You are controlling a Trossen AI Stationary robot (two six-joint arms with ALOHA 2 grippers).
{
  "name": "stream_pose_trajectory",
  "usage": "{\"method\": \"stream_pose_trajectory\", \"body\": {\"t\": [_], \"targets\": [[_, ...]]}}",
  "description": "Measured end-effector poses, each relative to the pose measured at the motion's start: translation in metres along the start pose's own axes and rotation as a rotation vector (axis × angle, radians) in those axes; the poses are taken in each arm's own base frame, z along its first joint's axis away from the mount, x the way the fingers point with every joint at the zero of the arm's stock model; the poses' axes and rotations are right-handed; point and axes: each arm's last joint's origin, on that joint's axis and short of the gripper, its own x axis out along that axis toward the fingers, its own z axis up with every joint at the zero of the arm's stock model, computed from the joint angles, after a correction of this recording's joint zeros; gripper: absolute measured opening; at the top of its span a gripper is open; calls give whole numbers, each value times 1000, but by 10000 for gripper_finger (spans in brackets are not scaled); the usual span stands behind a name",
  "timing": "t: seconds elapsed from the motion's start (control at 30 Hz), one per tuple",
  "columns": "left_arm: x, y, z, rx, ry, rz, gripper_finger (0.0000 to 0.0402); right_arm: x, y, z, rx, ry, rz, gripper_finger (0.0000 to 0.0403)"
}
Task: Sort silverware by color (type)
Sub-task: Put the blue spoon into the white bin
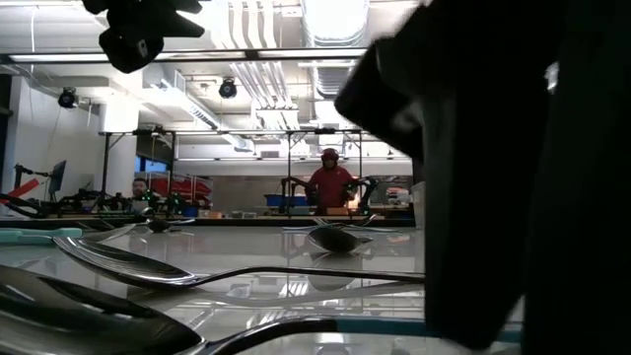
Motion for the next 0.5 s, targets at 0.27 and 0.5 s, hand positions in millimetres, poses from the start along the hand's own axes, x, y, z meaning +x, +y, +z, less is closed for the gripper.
{"method": "stream_pose_trajectory", "body": {"t": [0.27,0.5], "targets": [[0,0,0,6,-4,-2,90,-21,7,12,-72,-54,13,89],[0,0,0,12,-5,-2,90,-11,2,4,-84,-14,-45,118]]}}
